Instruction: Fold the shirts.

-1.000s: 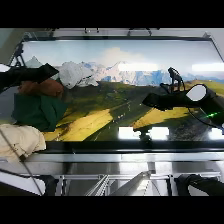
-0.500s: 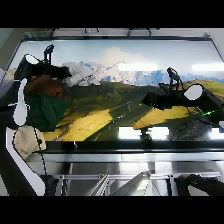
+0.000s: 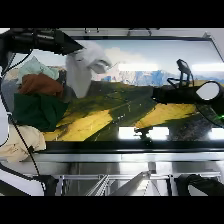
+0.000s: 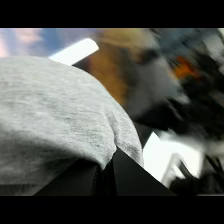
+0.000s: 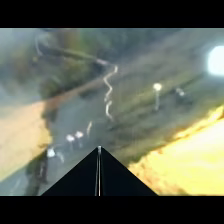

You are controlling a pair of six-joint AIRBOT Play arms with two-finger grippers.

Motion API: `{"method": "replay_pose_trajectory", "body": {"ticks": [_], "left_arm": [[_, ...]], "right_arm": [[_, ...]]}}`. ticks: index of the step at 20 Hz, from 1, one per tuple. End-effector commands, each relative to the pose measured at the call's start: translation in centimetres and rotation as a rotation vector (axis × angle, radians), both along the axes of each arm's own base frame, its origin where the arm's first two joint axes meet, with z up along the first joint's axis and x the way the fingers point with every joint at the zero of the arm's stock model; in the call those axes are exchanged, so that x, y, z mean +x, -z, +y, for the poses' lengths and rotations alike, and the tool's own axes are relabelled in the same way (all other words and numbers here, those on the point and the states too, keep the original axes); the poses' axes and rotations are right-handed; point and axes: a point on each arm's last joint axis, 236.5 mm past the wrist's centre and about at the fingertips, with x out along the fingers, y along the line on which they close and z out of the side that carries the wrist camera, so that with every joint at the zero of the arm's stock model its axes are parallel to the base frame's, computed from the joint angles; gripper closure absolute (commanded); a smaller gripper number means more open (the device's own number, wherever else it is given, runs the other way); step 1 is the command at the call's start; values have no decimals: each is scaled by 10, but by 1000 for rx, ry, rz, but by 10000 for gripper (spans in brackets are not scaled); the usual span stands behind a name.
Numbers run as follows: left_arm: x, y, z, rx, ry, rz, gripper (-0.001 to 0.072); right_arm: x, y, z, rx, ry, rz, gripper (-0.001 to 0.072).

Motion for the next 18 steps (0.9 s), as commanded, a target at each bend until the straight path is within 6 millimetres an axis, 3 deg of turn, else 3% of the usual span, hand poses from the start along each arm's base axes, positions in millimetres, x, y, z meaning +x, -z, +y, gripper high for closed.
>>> {"method": "replay_pose_trajectory", "body": {"ticks": [1, 3, 4, 5, 6, 7, 9, 12, 14, 17, 18], "left_arm": [[-91, -18, -56, 50, 260, 74, 682], [-101, 15, -77, 198, 274, 83, 678], [-102, 37, -82, 301, 262, 79, 589], [-99, 56, -82, 397, 248, 61, 360], [-95, 77, -79, 509, 233, 35, 204], [-89, 92, -74, 595, 207, 24, -13], [-82, 111, -63, 705, 157, 43, -13], [-89, 126, -48, 743, 160, 137, -10], [-94, 142, -28, 757, 136, 209, 7], [-119, 195, 6, 791, 118, 383, 7], [-134, 215, 7, 779, 133, 439, 7]], "right_arm": [[-16, -35, -24, -6, 18, -48, 688], [-25, -48, -36, -5, 37, -59, 678], [-29, -50, -40, -6, 41, -54, 569], [-32, -49, -42, -6, 40, -39, 289], [-36, -45, -42, -11, 32, -18, 122], [-40, -40, -42, -20, 20, 8, 114], [-49, -29, -40, -21, -4, 70, 114], [-66, -10, -34, -15, -48, 179, 114], [-80, 10, -26, -5, -72, 247, 114], [-106, 52, -2, 50, -116, 343, 115], [-113, 70, 6, 58, -131, 362, 115]]}}
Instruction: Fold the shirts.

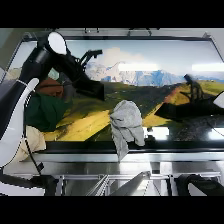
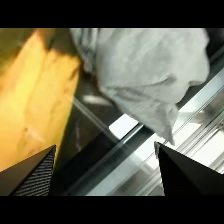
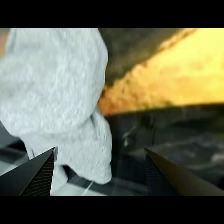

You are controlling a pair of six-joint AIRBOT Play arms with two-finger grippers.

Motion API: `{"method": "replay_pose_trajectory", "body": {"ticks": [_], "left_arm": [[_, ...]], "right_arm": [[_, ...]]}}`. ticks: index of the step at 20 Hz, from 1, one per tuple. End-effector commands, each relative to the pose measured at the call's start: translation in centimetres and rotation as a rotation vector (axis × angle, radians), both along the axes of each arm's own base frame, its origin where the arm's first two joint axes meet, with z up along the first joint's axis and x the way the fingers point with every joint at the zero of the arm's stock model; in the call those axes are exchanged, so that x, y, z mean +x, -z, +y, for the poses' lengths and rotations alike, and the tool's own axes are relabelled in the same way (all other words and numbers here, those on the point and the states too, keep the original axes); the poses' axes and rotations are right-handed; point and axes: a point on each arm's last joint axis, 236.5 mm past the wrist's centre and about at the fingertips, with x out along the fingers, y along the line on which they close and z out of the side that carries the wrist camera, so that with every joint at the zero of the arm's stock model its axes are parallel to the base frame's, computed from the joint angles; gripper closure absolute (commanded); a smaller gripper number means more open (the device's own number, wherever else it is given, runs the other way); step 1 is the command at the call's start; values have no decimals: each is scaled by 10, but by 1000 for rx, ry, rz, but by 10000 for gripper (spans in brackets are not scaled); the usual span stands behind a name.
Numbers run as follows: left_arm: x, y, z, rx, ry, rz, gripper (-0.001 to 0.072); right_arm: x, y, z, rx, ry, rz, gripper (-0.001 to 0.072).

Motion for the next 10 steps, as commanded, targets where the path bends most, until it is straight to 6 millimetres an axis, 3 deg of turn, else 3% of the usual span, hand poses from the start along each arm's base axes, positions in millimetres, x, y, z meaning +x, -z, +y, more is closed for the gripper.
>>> {"method": "replay_pose_trajectory", "body": {"ticks": [1, 5, 8, 10], "left_arm": [[-42, 59, 12, -12, -48, 171, 7], [-103, 92, -57, -292, -47, 314, 7], [-142, 128, -74, -243, -12, 329, 7], [-165, 143, -83, -211, 26, 360, 7]], "right_arm": [[-27, 51, 25, 39, -53, 86, 116], [-34, 92, 56, 95, -195, 112, 115], [-34, 105, 76, 194, -266, 107, 116], [-34, 104, 86, 247, -292, 101, 115]]}}
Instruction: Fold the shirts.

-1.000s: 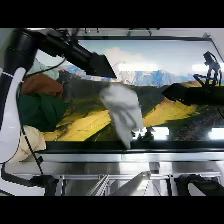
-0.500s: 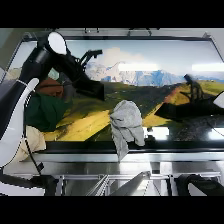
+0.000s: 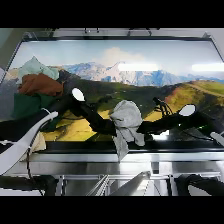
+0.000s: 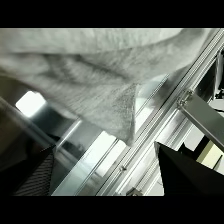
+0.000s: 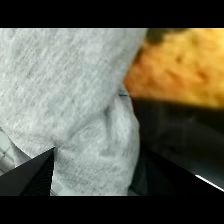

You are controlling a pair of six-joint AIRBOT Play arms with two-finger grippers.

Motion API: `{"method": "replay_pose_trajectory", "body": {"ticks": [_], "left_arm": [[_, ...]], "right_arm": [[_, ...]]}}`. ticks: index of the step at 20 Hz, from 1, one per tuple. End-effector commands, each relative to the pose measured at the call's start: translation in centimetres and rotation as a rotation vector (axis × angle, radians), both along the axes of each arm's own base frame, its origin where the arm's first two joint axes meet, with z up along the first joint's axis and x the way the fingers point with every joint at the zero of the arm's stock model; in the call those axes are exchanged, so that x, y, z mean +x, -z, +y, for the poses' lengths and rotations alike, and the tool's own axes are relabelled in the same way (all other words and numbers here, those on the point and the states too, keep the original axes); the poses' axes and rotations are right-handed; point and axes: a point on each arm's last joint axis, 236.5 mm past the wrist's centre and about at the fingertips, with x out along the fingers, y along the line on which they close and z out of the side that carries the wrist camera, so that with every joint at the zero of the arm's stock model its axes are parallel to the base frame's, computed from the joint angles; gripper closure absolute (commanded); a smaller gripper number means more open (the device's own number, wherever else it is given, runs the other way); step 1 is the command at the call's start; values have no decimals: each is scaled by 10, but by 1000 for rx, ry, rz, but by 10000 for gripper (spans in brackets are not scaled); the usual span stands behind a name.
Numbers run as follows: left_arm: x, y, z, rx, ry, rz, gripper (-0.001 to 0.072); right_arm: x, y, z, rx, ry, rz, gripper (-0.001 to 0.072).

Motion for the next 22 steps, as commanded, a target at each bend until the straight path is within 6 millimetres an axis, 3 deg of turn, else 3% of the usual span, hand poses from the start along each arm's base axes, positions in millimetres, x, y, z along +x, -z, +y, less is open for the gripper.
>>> {"method": "replay_pose_trajectory", "body": {"ticks": [1, 2, 3, 5, 6, 8, 11, 14, 16, 18, 20, 22], "left_arm": [[-40, 28, -24, -1, 42, 38, 7], [-48, 30, -30, 1, 74, 47, 8], [-54, 31, -36, 0, 106, 53, 8], [-60, 28, -48, -12, 157, 47, 9], [-60, 24, -53, -22, 172, 39, 102], [-58, 11, -51, -43, 211, 29, 677], [-44, -18, -21, -32, 222, 20, 699], [-13, -60, 26, -7, 135, -24, 699], [19, -92, 60, -5, -3, -112, 699], [49, -131, 95, -32, -147, -239, 700], [79, -179, 130, -48, -289, -403, 700], [104, -239, 160, -78, -428, -598, 698]], "right_arm": [[3, 2, 22, 116, -54, -37, 115], [5, -1, 25, 131, -53, -50, 118], [7, -3, 27, 144, -50, -57, 190], [5, -5, 28, 151, -59, -56, 560], [2, -7, 29, 161, -82, -62, 690], [-1, -13, 26, 181, -99, -59, 689], [13, -31, -2, 163, -84, -92, 690], [49, -60, -68, 43, 43, -124, 690], [81, -103, -108, 16, 175, -220, 690], [110, -168, -133, 48, 284, -390, 690], [125, -243, -138, 108, 330, -586, 690], [122, -308, -130, 181, 346, -734, 690]]}}
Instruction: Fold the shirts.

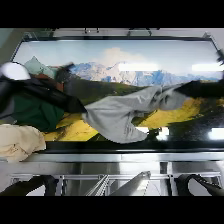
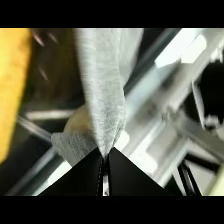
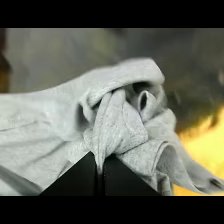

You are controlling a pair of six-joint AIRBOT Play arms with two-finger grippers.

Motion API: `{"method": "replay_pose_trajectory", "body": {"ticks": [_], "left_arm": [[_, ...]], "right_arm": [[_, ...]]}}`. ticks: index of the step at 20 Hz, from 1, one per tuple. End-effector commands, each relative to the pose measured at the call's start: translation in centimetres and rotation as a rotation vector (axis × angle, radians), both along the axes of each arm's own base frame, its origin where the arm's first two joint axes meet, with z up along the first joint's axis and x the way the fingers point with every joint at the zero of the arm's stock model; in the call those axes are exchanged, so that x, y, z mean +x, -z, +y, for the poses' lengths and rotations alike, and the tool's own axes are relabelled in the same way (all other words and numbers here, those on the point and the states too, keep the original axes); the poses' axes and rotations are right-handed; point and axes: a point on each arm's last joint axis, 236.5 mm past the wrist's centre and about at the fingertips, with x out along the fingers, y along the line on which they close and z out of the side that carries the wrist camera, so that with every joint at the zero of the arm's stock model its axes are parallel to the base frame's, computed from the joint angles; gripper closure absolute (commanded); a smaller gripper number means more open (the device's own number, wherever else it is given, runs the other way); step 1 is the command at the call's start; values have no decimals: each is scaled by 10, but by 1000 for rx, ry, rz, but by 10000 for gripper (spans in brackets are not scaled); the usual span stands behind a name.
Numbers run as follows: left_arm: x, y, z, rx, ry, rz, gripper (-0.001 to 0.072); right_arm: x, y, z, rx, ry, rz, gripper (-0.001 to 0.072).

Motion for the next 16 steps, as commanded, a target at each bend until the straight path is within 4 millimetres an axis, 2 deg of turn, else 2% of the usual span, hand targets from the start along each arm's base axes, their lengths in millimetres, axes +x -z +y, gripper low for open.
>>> {"method": "replay_pose_trajectory", "body": {"ticks": [1, 2, 4, 6, 9, 11, 12, 13, 14, 16], "left_arm": [[35, -100, 60, -39, -248, -316, 697], [40, -130, 75, -33, -307, -420, 692], [39, -185, 102, -15, -407, -608, 689], [24, -236, 128, 28, -499, -786, 687], [-8, -282, 154, 126, -593, -971, 687], [-25, -306, 161, 188, -624, -1084, 686], [-28, -311, 162, 203, -630, -1120, 685], [-27, -309, 161, 205, -623, -1119, 686], [-21, -296, 160, 191, -603, -1079, 685], [-4, -255, 150, 140, -525, -934, 685]], "right_arm": [[-4, -122, 4, 96, 48, -285, 690], [-13, -147, 12, 117, 40, -351, 690], [-31, -185, 18, 74, 41, -496, 690], [-49, -215, 18, 0, 77, -633, 690], [-86, -258, 25, -53, 129, -799, 690], [-111, -271, 35, -76, 118, -859, 689], [-116, -267, 38, -89, 104, -855, 689], [-118, -258, 42, -82, 82, -824, 689], [-114, -243, 43, -59, 70, -767, 689], [-98, -199, 43, -3, 49, -629, 689]]}}
